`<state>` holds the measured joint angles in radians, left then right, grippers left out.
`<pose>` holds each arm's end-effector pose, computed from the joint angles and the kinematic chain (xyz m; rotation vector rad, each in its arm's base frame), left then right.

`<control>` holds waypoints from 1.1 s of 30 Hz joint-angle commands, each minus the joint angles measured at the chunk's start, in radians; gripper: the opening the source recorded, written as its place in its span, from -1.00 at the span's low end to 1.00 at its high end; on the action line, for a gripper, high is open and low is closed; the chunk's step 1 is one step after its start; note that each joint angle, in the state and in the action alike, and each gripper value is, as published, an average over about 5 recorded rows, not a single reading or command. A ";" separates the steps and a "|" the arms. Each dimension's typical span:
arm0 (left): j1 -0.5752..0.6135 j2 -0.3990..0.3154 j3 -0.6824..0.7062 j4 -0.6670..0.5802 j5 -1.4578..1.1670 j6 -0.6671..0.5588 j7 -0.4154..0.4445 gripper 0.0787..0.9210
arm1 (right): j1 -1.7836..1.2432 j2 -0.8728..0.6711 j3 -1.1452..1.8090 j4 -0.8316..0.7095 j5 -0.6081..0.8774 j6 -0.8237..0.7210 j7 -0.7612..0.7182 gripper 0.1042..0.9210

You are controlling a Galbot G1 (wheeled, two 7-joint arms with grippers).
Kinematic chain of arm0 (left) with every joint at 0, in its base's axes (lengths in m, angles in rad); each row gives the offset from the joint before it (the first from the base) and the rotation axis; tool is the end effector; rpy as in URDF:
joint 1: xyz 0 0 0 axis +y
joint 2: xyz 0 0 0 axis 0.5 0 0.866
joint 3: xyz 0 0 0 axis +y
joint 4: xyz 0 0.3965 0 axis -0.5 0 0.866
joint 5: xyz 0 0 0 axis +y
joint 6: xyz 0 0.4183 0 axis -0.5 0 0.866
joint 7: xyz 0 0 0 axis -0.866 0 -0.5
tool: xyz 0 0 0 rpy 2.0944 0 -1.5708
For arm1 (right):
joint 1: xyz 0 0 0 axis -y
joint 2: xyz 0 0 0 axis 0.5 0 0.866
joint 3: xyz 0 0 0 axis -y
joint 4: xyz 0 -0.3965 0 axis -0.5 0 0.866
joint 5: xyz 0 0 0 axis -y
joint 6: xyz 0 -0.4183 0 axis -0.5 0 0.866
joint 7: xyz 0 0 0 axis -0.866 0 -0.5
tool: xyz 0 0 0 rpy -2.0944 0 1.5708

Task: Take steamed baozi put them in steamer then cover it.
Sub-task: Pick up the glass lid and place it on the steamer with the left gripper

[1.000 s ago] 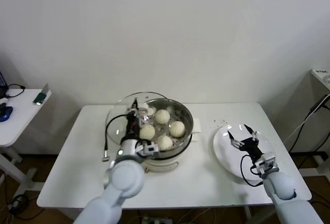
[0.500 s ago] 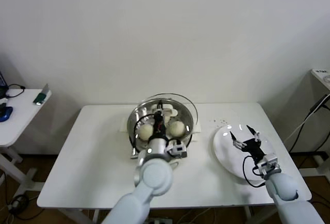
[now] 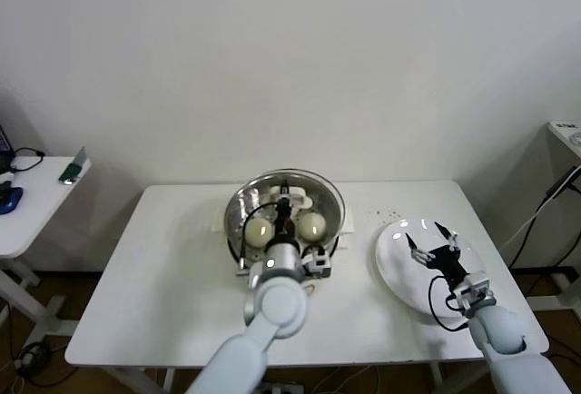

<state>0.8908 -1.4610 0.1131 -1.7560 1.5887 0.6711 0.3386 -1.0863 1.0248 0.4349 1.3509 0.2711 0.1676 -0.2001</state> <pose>0.3802 -0.2080 -0.2886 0.0071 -2.1911 -2.2000 0.3893 -0.2224 -0.4512 0.3316 -2.9586 0.4044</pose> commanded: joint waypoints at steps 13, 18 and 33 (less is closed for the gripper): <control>0.001 0.004 -0.005 0.038 -0.024 0.014 -0.007 -0.85 | 0.003 0.001 -0.002 -0.004 -0.011 0.002 -0.005 0.76; -0.006 0.004 0.001 0.041 -0.050 0.028 -0.026 -0.85 | 0.000 0.002 0.000 -0.003 -0.017 0.004 -0.007 0.76; 0.000 0.012 0.008 0.061 -0.076 0.031 -0.079 -0.85 | -0.005 0.007 0.004 -0.005 -0.026 0.009 -0.013 0.76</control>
<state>0.8877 -1.4533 0.1183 -1.6990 1.5323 0.6975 0.2852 -1.0903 1.0307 0.4383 1.3456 0.2466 0.1759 -0.2125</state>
